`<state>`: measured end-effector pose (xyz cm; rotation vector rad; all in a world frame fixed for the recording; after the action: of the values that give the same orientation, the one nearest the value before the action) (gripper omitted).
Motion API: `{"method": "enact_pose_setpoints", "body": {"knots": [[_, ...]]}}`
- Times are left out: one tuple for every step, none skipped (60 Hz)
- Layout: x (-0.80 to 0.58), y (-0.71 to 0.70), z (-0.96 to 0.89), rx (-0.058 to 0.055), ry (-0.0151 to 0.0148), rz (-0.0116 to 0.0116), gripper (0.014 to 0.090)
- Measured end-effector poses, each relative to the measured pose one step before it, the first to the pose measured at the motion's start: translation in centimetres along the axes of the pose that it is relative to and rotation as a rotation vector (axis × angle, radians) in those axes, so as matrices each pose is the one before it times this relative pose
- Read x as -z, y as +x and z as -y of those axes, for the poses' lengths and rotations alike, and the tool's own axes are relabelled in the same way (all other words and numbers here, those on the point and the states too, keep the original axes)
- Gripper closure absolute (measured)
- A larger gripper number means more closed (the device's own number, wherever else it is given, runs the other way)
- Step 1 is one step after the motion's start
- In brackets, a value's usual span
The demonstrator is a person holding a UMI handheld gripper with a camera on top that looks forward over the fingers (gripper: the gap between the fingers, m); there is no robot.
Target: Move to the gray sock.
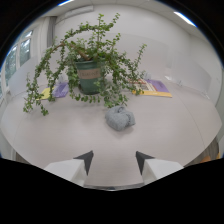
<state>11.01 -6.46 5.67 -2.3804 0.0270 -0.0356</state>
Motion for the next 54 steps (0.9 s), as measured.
{"method": "enact_pose_setpoints", "body": {"knots": [[-0.275, 0.271, 0.049, 0.0027, -0.00096, 0.00265, 0.0203], [-0.285, 0.238, 0.053, 0.0031, -0.0013, 0.00294, 0.0202], [-0.301, 0.215, 0.087, 0.0023, -0.00043, 0.00338, 0.0201], [-0.256, 0.147, 0.106, 0.0013, 0.00114, 0.00457, 0.0201], [-0.293, 0.135, 0.131, 0.0012, 0.0018, 0.00481, 0.02], [-0.314, 0.144, 0.131, 0.0012, 0.0014, 0.00382, 0.0202], [-0.278, 0.159, 0.088, 0.001, 0.00021, 0.00269, 0.0202], [-0.266, 0.132, 0.099, 0.0011, -0.00021, 0.00262, 0.02], [-0.297, 0.081, 0.146, 0.0008, 0.00032, 0.00372, 0.02], [-0.337, 0.016, 0.104, 0.0008, 0.00021, 0.00303, 0.0203], [-0.298, 0.085, 0.114, 0.0017, 0.0002, 0.00287, 0.0203], [-0.32, 0.101, 0.141, 0.0017, 0.00076, 0.00181, 0.0202], [-0.316, 0.087, 0.18, 0.0003, 0.00173, 0.00193, 0.0203], [-0.324, 0.039, 0.193, -0.0004, 0.00233, 0.00339, 0.0201], [-0.109, -0.04, 0.123, -0.0004, 0.00132, 0.00235, 0.0202], [-0.458, 0.135, 0.192, 0.0021, -0.00035, 0.00469, 0.0201], [-0.347, 0.06, 0.165, 0.001, 0.00095, 0.00296, 0.0202], [-0.325, 0.05, 0.202, -0.0003, 0.00188, 0.00241, 0.02], [-0.322, -0.004, 0.181, -0.001, 0.00261, 0.00321, 0.0202], [-0.299, -0.009, 0.144, 0.0001, 0.00058, 0.00462, 0.0203], [-0.284, -0.009, 0.128, 0.0003, 0.00026, 0.00416, 0.0203], [-0.244, -0.021, 0.144, 0.0001, 0.00091, 0.00264, 0.0204], [-0.263, -0.023, 0.173, 0.0008, 0.00214, 0.0032, 0.0204], [-0.273, -0.006, 0.175, 0.001, 0.00254, 0.00329, 0.0202], [-0.261, -0.005, 0.14, 0.0006, 0.00121, 0.00274, 0.0202], [-0.272, 0.012, 0.123, 0.0006, 0.00051, 0.00242, 0.0204], [-0.27, 0.022, 0.125, 0.0007, 0.00107, 0.00195, 0.0204], [-0.273, 0.02, 0.141, 0.0019, 0.00176, 0.00212, 0.0202], [-0.233, 0.032, 0.136, 0.0017, 0.00138, 0.00069, 0.0202], [-0.22, 0.044, 0.112, 0.0014, 0.00096, 0.00026, 0.0203], [-0.229, 0.05, 0.116, 0.0012, 0.00114, -0.00022, 0.0202], [-0.203, 0.048, 0.126, 0.0009, 0.00105, -0.00041, 0.0202], [-0.166, 0.042, 0.097, 0.0013, 0.00095, -0.00021, 0.0202], [-0.13, 0.033, 0.097, 0.0016, -0.00016, 0.00032, 0.0202], [-0.131, 0.025, 0.089, 0.0008, 0.00011, 0.00095, 0.0202], [-0.088, 0.046, 0.089, 0.0007, 0.00125, 0.00161, 0.02], [-0.083, 0.002, 0.09, -0.0002, 0.00093, 0.00115, 0.0199], [-0.065, 0.009, 0.066, 0.0002, -0.00059, 0.00097, 0.0202], [-0.054, 0.005, 0.05, 0.0003, -0.00032, 0.00108, 0.0202], [-0.011, -0.033, 0.036, -0.0007, 0.00095, 0.00219, 0.0203], [-0.03, -0.016, 0.078, -0.0002, 0.00154, 0.00247, 0.0204], [0.016, 0.004, 0.051, 0.0, 0.00045, 0.00115, 0.0201], [-0.019, 0.015, 0.037, 0.0, 0.00017, 0.00006, 0.0203], [-0.021, 0.028, 0.009, -0.0001, 0.00006, -0.0002, 0.0202], [-0.017, 0.02, 0.022, -0.0002, 0.00029, 0.00062, 0.0202], [-0.022, -0.001, 0.006, -0.0004, -0.00001, 0.00082, 0.0201], [-0.005, 0.002, -0.008, -0.0004, -0.00091, 0.00048, 0.02], [-0.006, 0.018, -0.016, -0.0005, -0.0009, -0.00021, 0.0201], [-0.035, -0.006, -0.007, -0.001, -0.0005, -0.00124, 0.0201], [-0.002, 0.026, -0.026, -0.0011, -0.00031, -0.00023, 0.02], [0.001, 0.027, -0.015, -0.0013, -0.00024, -0.00052, 0.0201], [-0.004, 0.025, -0.002, -0.0016, -0.00044, -0.00085, 0.0202], [-0.002, 0.012, -0.005, -0.0019, -0.0002, -0.00052, 0.0202], [-0.014, 0.015, 0.0, -0.002, -0.00003, -0.00048, 0.0202]]}}
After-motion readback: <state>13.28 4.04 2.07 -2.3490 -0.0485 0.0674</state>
